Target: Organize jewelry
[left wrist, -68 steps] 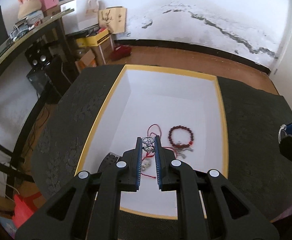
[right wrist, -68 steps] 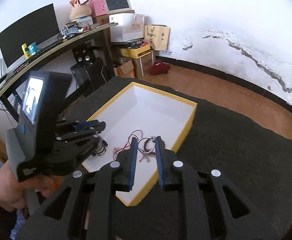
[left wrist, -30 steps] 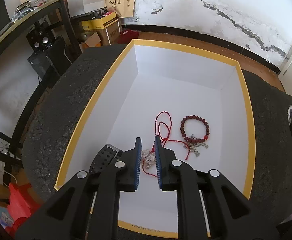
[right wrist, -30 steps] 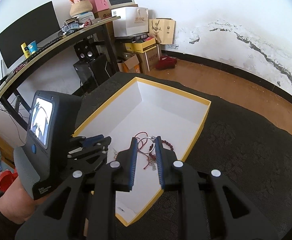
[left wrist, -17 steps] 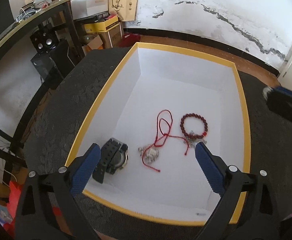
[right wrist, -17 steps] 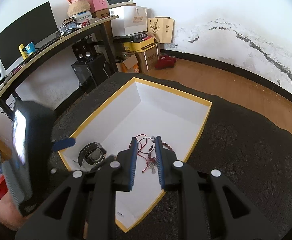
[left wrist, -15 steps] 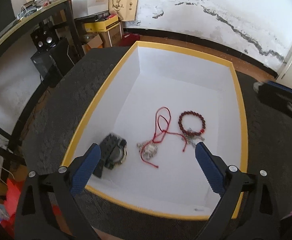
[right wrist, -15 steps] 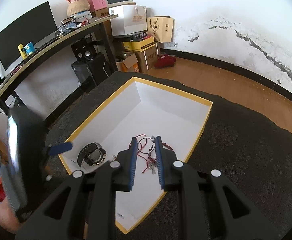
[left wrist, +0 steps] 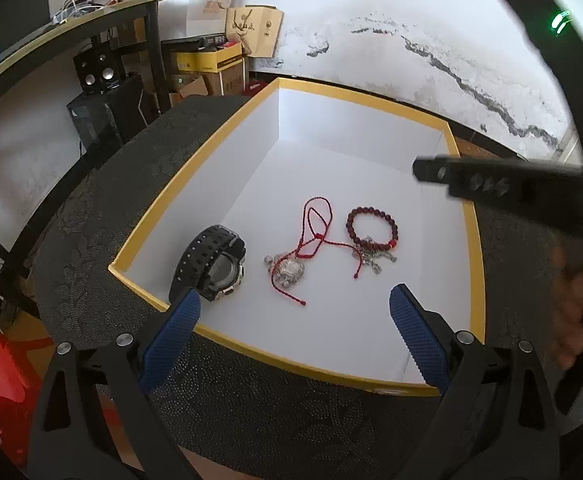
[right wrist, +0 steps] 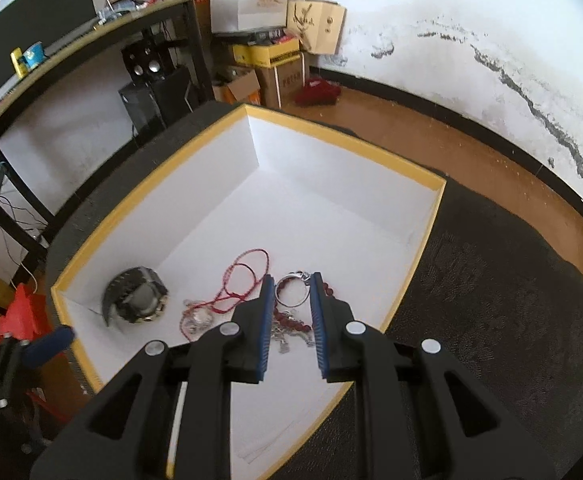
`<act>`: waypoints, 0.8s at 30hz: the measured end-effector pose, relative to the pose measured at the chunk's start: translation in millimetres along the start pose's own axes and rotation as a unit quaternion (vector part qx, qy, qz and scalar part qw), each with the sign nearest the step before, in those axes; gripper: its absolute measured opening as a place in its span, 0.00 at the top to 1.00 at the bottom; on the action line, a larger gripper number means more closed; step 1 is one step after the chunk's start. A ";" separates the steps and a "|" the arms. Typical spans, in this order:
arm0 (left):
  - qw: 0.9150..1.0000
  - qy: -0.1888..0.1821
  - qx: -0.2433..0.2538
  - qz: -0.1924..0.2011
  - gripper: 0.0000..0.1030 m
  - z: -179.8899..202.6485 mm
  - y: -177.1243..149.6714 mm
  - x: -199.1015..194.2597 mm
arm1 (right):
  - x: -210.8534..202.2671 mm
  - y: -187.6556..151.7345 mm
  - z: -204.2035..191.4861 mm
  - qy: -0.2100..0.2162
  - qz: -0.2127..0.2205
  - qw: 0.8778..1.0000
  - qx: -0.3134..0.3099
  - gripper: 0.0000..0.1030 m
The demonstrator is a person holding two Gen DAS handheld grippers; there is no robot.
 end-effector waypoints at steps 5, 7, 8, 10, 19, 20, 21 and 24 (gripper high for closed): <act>1.000 0.003 -0.006 0.008 0.10 -5.1 -0.8 1.5 | 20.6 -0.1 2.1 -0.005 -0.017 1.000 0.002 0.82; 1.000 0.003 -0.008 0.010 0.10 -6.4 -0.7 2.6 | 25.1 0.3 1.8 -0.006 -0.019 1.000 0.001 0.82; 1.000 0.006 -0.006 0.012 0.10 -6.8 -0.7 3.0 | 26.1 0.7 1.6 -0.006 -0.021 1.000 0.000 0.82; 1.000 0.007 -0.006 0.014 0.10 -7.5 -0.9 3.3 | 29.5 3.7 0.1 -0.004 -0.022 1.000 0.000 0.82; 1.000 0.004 -0.015 0.015 0.10 -12.4 -2.4 2.9 | 29.8 5.4 -3.3 0.005 -0.020 1.000 -0.003 0.68; 1.000 0.003 -0.020 0.014 0.10 -14.0 -2.3 3.4 | 28.0 5.5 -3.8 0.007 -0.017 1.000 -0.004 0.57; 1.000 0.003 -0.023 0.013 0.10 -15.2 -2.1 3.3 | 25.7 4.8 -4.3 0.006 -0.012 1.000 -0.007 0.37; 1.000 0.000 -0.026 0.012 0.10 -15.5 -1.6 2.7 | 16.9 5.1 -8.6 -0.002 0.007 1.000 -0.019 0.21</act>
Point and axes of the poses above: each gripper's, at about its wrist camera, not at the fingertips, and x roughly the way its jaws point, z to its right, y to its top, the point moved 1 cm from there along x, roughly the way its jaws point, and after that the axes turned 12 degrees about y, right-handed, at the moved point
